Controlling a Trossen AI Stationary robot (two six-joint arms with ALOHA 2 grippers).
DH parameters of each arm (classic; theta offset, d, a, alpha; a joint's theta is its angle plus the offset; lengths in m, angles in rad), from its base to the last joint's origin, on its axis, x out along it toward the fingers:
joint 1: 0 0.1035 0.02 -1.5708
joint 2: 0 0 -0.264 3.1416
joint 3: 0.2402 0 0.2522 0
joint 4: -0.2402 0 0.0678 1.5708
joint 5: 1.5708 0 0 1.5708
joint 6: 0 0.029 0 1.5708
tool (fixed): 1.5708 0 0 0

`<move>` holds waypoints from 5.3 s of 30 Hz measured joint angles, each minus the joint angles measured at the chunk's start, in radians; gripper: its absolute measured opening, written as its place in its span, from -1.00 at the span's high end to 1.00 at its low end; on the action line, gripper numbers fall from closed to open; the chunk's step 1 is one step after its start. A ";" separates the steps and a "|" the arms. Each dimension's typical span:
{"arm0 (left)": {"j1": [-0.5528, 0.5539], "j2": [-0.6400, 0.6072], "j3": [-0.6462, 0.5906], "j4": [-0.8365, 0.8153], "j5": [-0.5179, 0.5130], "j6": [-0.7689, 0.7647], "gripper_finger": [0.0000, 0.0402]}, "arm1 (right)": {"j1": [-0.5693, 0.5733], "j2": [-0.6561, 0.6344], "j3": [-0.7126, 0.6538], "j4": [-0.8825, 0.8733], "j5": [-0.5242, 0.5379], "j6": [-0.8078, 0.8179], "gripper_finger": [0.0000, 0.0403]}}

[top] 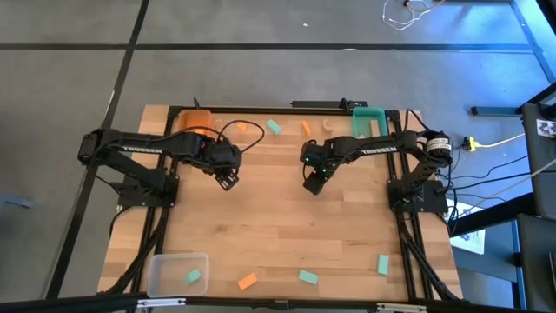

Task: Sort & place blocks by color
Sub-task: Put the orange block into the orange bin

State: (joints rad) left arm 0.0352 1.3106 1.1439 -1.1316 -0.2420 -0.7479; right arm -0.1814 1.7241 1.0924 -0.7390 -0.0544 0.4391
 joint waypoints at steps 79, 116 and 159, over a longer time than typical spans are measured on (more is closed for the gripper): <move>0.000 0.000 0.000 0.003 0.000 0.000 0.09 | -0.025 0.093 0.002 0.069 -0.017 0.001 0.36; -0.025 0.000 0.000 0.579 -0.002 1.349 0.09 | -0.044 0.094 0.472 0.084 -0.606 -0.655 0.36; 0.002 0.018 0.000 0.807 0.324 1.678 0.09 | -0.091 0.094 0.471 0.216 -0.812 -0.630 0.36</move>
State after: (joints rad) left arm 0.0374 1.3281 1.1443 -0.3247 0.0817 0.9305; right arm -0.2722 1.8179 1.5635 -0.5227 -0.8665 -0.1913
